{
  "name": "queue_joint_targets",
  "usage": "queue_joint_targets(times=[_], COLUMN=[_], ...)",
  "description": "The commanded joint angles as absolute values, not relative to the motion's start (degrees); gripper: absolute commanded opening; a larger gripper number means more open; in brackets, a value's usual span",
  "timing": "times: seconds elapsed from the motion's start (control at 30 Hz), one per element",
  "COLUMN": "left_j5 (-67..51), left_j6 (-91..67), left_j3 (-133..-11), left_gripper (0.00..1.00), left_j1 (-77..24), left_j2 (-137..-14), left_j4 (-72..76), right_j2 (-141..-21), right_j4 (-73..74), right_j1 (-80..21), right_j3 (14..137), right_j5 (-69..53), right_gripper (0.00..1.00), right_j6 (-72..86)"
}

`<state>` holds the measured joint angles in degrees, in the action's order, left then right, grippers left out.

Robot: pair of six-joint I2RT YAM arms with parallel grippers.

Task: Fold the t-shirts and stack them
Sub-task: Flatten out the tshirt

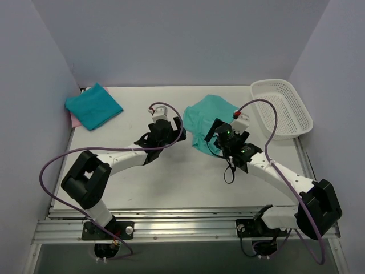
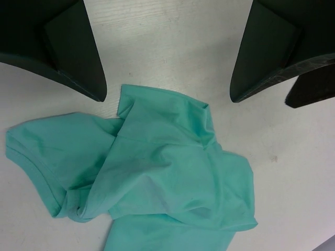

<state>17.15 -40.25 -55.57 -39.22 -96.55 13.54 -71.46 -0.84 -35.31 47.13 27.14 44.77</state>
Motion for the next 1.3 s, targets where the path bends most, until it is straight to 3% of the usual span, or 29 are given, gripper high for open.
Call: queue_joint_targets(times=[0.0, 0.27, 0.53, 0.77, 0.9, 1.27], left_j5=[20.1, 24.8, 22.6, 19.8, 19.4, 21.0], left_j6=[-39.8, -42.4, -43.2, -44.3, -44.3, -41.6], left_j3=[-55.1, -51.7, -46.7, -43.8, -43.5, -45.3], left_gripper=[1.0, 1.0, 1.0, 1.0, 1.0, 1.0], left_j1=[-39.3, -39.0, -33.8, -30.1, -29.9, -32.5], left_j2=[-93.9, -90.7, -85.3, -84.0, -83.8, -85.1], left_j4=[15.2, 15.2, 16.0, 18.2, 19.0, 19.2], right_j2=[-74.6, -88.6, -102.9, -107.9, -107.0, -83.4], right_j4=[1.1, -12.1, -9.8, -7.4, -4.1, 2.8], right_j1=[-35.7, -36.5, -41.4, -42.4, -42.5, -45.4], right_j3=[46.5, 46.1, 58.9, 63.6, 64.1, 49.2], right_j5=[30.9, 22.3, 22.8, 23.2, 25.4, 32.7], right_gripper=[1.0, 1.0, 1.0, 1.0, 1.0, 1.0], right_j6=[45.9, 47.3, 47.5, 47.7, 47.8, 51.2])
